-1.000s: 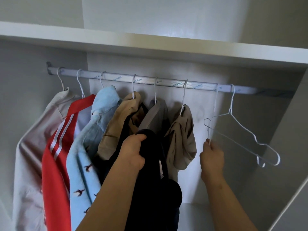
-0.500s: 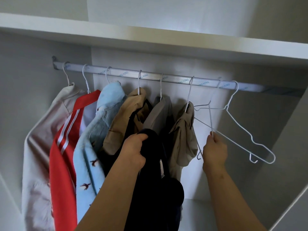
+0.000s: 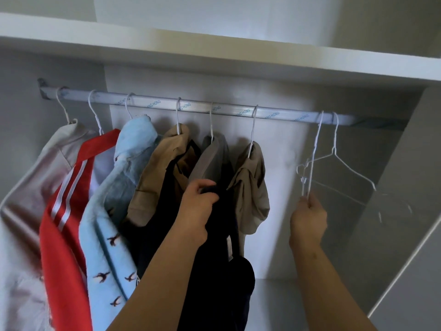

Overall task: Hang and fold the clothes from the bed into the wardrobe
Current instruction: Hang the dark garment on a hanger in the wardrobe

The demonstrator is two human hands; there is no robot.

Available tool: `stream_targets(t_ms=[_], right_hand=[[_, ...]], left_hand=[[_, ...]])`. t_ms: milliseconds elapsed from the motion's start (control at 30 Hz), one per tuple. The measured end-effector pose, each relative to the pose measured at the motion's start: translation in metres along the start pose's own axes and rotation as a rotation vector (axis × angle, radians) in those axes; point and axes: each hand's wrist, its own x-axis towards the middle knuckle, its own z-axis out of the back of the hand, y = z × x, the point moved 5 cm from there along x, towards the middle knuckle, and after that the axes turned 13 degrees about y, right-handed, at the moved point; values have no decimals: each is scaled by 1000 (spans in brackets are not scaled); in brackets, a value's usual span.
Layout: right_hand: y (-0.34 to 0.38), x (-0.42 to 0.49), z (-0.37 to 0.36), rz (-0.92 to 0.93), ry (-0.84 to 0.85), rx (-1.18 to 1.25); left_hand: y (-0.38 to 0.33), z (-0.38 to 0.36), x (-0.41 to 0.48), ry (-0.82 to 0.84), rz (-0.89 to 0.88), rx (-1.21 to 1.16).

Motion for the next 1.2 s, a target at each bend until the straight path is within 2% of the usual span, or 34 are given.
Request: stream_targets(t_ms=[133,200,300,367,433,567,667,733,833,933,1067,1200], right_hand=[[0,0,2,-9,41,-17],[4,0,1,-22,65,-19],[6,3,0,-24,108,-7],[2,8,1,-21,124,-12],[-4,11,1,-24,136,17],[-13,14,5,-6,55,16],[-16,11,-2,-57,140,179],[-17,9,-4,-94,191,232],[-18,3,-3,-104,335,149],[-17,4,10,-10,439,-31],[-8,13,41,116,315,-248],[-2,25,57,173,369,-282]], left_hand=[[-4,-38,10,221,-197,819],[4,-50,21,238,-155,1139],[18,-52,36,247,-26,1364],[27,-51,42,262,30,1378],[34,-50,43,263,23,1294],[36,-64,37,359,-171,1126],[33,-86,38,457,-317,1071],[35,-97,42,496,-298,971],[39,-105,50,515,-219,791],[44,-120,50,596,-207,723],[51,-139,50,687,-187,715],[57,-154,54,690,-155,846]])
